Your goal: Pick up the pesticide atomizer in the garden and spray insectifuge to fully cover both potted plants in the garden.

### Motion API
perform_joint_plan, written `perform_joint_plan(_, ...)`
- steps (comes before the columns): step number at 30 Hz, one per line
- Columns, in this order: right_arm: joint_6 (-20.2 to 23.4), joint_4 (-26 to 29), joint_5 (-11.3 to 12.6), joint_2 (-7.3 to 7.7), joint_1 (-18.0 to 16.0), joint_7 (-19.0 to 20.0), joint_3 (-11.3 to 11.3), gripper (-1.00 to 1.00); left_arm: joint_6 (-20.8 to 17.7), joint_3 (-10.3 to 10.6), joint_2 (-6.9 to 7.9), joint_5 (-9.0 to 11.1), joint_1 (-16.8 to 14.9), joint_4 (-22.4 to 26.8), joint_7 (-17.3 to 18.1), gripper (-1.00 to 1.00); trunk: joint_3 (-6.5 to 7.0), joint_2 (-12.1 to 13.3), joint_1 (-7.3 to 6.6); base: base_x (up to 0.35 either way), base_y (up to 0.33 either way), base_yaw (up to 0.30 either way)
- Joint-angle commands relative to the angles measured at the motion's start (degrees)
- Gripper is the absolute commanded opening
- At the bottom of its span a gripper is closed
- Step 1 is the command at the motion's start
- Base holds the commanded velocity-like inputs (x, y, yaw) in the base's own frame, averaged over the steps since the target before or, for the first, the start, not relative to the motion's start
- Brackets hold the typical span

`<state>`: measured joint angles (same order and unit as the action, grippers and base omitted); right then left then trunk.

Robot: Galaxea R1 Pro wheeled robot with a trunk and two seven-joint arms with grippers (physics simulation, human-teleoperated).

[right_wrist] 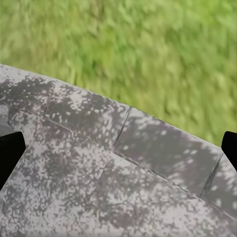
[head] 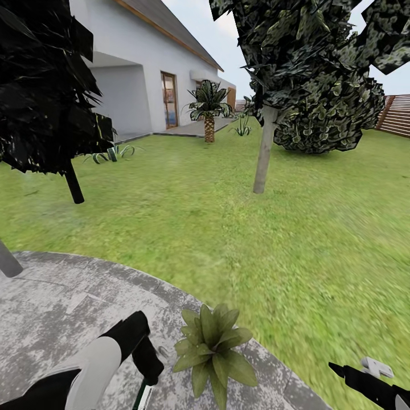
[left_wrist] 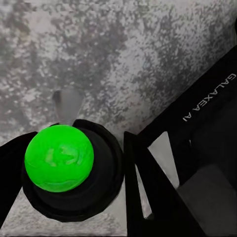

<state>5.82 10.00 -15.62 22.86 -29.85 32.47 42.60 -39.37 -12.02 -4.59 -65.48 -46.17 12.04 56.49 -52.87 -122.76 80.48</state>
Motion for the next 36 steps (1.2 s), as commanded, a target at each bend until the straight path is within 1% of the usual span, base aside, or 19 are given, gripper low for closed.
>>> perform_joint_plan(1,0.4,0.1,-0.4,-0.01,0.0,0.3,0.5,1.0,-0.5,-0.6,-0.06,-2.2,-0.1,0.1,0.4,-1.0,-0.05,0.0,-0.01,0.0,0.0,0.0)
perform_joint_plan(3,0.4,0.1,-0.4,-0.01,0.0,0.3,0.5,1.0,-0.6,-0.6,-0.06,-5.4,-0.3,0.2,0.4,-1.0,-0.05,0.0,-0.01,0.0,0.0,0.0)
perform_joint_plan(4,0.4,0.1,-0.4,-0.01,0.0,0.3,0.5,1.0,-1.2,-0.6,-0.09,-7.6,-0.3,0.2,0.4,-1.0,-0.05,0.0,-0.01,0.0,0.0,0.0)
perform_joint_plan(5,0.4,0.1,-0.4,-0.01,0.0,0.3,0.5,1.0,-3.8,-0.6,-0.16,-10.6,-0.4,0.2,0.4,-1.0,-0.05,0.0,-0.01,0.0,0.0,0.0)
perform_joint_plan(6,0.4,0.1,-0.4,-0.01,0.0,0.3,0.5,1.0,-4.9,-0.5,-0.26,-11.8,-0.5,0.2,0.4,-1.0,-0.05,0.0,-0.01,0.0,0.0,0.0)
perform_joint_plan(10,0.4,0.1,-0.4,-0.01,0.0,0.3,0.5,1.0,-6.0,-0.4,-0.6,-14.8,-0.5,0.3,0.5,-1.0,-0.05,0.0,-0.01,0.0,0.0,0.0)
perform_joint_plan(12,0.4,0.1,-0.4,-0.01,0.0,0.3,0.5,1.0,-6.1,-0.4,-0.72,-15.1,-0.5,0.2,0.5,-1.0,-0.05,0.0,-0.01,0.0,0.0,0.0)
perform_joint_plan(17,0.4,0.1,-0.4,-0.01,0.0,0.3,0.5,1.0,-6.2,-0.4,-0.96,-15.2,-0.5,0.3,0.5,-1.0,-0.05,0.0,-0.01,0.0,0.0,0.0)
perform_joint_plan(20,0.4,0.1,-0.4,-0.01,0.0,0.3,0.5,1.0,-6.2,-0.4,-1.61,-15.2,-0.5,0.5,0.6,-1.0,-0.05,0.0,-0.01,0.037,0.096,0.0)
perform_joint_plan(22,0.4,0.1,-0.4,-0.01,0.0,0.3,0.5,1.0,-6.2,-0.4,-1.78,-15.2,-0.5,0.5,0.6,-1.0,-0.05,0.0,-0.01,0.091,0.178,0.0)
perform_joint_plan(26,0.4,0.1,-0.4,-0.01,0.0,0.3,0.5,1.0,-6.2,-0.5,-1.78,-15.3,-0.5,0.5,0.6,-1.0,-0.05,0.0,-0.01,0.035,0.063,-0.036)
perform_joint_plan(31,0.4,0.1,-0.4,-0.02,0.0,0.3,0.5,1.0,-6.2,-0.5,-1.66,-15.3,-0.5,0.5,0.6,-1.0,-0.05,0.0,-0.01,0.004,0.007,-0.199)
perform_joint_plan(36,0.4,0.1,-0.4,-0.01,0.0,0.3,0.6,1.0,-6.2,-0.6,-1.62,-15.3,-0.5,0.5,0.6,-1.0,-0.05,0.0,-0.01,0.0,0.0,-0.029)
